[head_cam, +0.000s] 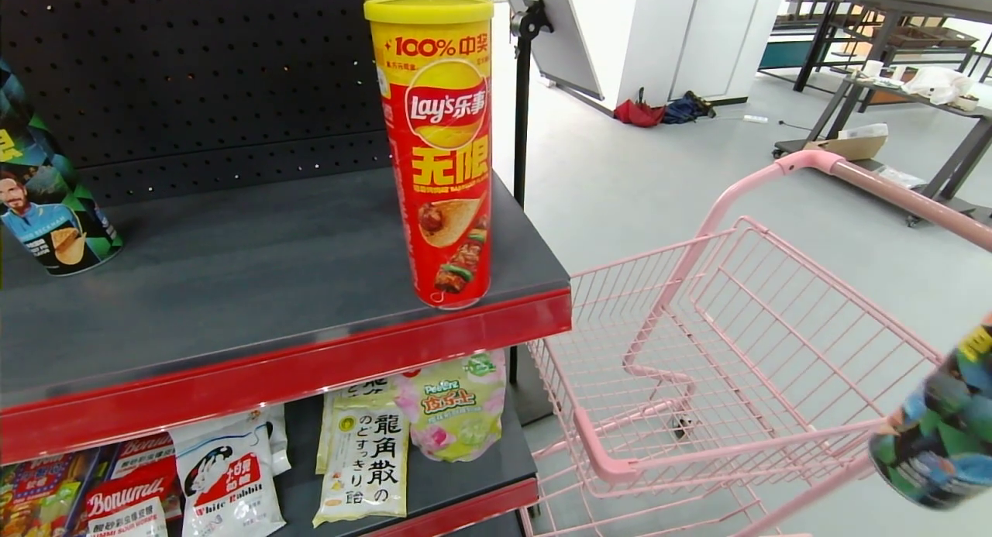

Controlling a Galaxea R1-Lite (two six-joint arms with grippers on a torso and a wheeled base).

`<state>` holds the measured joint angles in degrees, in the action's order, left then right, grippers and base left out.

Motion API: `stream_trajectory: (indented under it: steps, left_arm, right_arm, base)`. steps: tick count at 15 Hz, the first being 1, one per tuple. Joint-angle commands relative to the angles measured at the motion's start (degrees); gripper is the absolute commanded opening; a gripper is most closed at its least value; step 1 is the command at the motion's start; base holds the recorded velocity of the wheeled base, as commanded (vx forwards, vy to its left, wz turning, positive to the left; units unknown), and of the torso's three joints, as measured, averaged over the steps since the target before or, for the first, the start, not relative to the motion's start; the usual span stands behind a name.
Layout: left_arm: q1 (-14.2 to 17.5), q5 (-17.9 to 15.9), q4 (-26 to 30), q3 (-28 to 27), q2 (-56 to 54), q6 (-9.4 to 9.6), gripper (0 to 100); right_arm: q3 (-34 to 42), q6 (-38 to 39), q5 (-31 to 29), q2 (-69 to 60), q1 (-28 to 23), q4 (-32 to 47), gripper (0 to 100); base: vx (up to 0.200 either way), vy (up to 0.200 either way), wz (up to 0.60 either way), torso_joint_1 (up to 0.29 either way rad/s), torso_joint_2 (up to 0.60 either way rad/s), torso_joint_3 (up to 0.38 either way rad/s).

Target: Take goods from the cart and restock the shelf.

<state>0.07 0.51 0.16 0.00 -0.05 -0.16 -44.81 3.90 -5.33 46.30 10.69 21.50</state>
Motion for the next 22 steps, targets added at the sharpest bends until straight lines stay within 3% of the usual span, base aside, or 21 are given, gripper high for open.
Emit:
stream_trajectory:
  steps: [1, 4, 11, 22]
  left_arm:
    - [0.01, 0.02, 0.02, 0.00, 0.05, -0.02, 100]
    - [0.01, 0.02, 0.02, 0.00, 0.05, -0.02, 100]
    - [0.01, 0.02, 0.02, 0.00, 0.05, -0.02, 100]
    - [0.01, 0.02, 0.02, 0.00, 0.05, -0.02, 100]
  right_arm:
    - [5.88, -0.82, -1.79, -16.33, -5.33, 5.21, 0]
    - [6.14, -2.93, -1.97, -19.23, -5.42, 9.26, 0]
    - [6.32, -3.73, -1.88, -19.76, -5.07, 9.70, 0]
    - [7.81, -5.22, -1.53, -19.41, -4.89, 9.78, 0]
  base:
    - [0.000, 0.000, 0.00, 0.000, 0.00, 0.000]
    - [0.000, 0.000, 0.00, 0.000, 0.00, 0.000]
    - [0.000, 0.000, 0.00, 0.007, -0.02, -0.015]
    - [0.000, 0.000, 0.00, 0.188, -0.52, -0.334]
